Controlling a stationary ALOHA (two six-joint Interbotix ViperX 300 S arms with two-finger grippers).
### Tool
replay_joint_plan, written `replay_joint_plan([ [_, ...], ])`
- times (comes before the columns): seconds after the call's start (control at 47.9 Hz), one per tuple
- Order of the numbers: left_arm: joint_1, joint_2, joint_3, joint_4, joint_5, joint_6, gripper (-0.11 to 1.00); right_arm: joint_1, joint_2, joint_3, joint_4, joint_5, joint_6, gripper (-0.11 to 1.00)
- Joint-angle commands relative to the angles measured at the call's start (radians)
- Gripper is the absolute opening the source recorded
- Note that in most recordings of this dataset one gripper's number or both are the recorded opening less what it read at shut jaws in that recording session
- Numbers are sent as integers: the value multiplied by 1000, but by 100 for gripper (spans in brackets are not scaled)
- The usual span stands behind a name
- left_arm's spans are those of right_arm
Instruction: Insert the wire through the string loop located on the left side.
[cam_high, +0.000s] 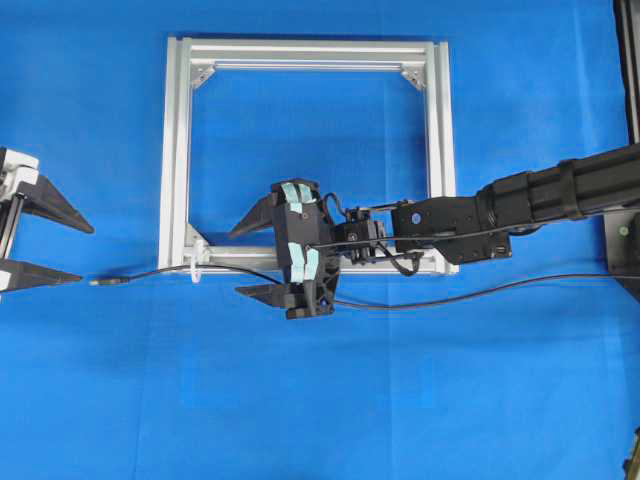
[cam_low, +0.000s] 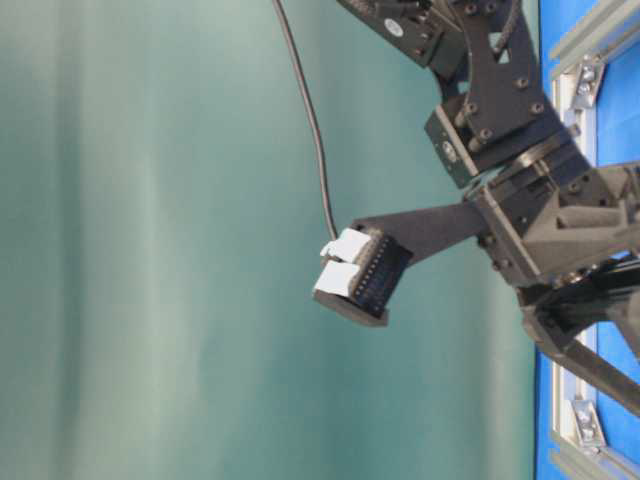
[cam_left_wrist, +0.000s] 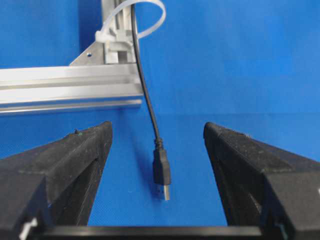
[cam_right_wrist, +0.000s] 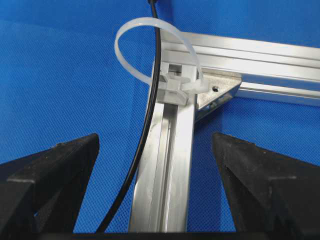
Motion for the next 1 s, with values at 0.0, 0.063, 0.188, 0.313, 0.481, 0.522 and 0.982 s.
replay_joint_plan([
  [0.0, 3, -5, -17, 3, -11, -3, 67, -2, -66, -8, -2, -3, 0, 90],
  [0.063, 5, -23, -23, 3, -15, -6, 67, -2, -89, -8, -2, 2, 0, 90],
  [0.188, 5, -63, -35, 3, -31, -8, 67, -5, -141, -8, -2, 28, -2, 90],
  [0.313, 5, -104, -43, 3, -52, -5, 67, -8, -192, -8, -3, 55, -2, 90],
  [0.481, 5, -130, -52, 3, -87, -5, 67, -9, -236, -9, -5, 78, -5, 90],
  [0.522, 5, -132, -52, 3, -100, -5, 67, -9, -249, -8, -6, 81, -6, 90],
  [0.982, 6, -132, -52, 3, -147, -2, 67, -9, -291, -9, -6, 91, -34, 90],
])
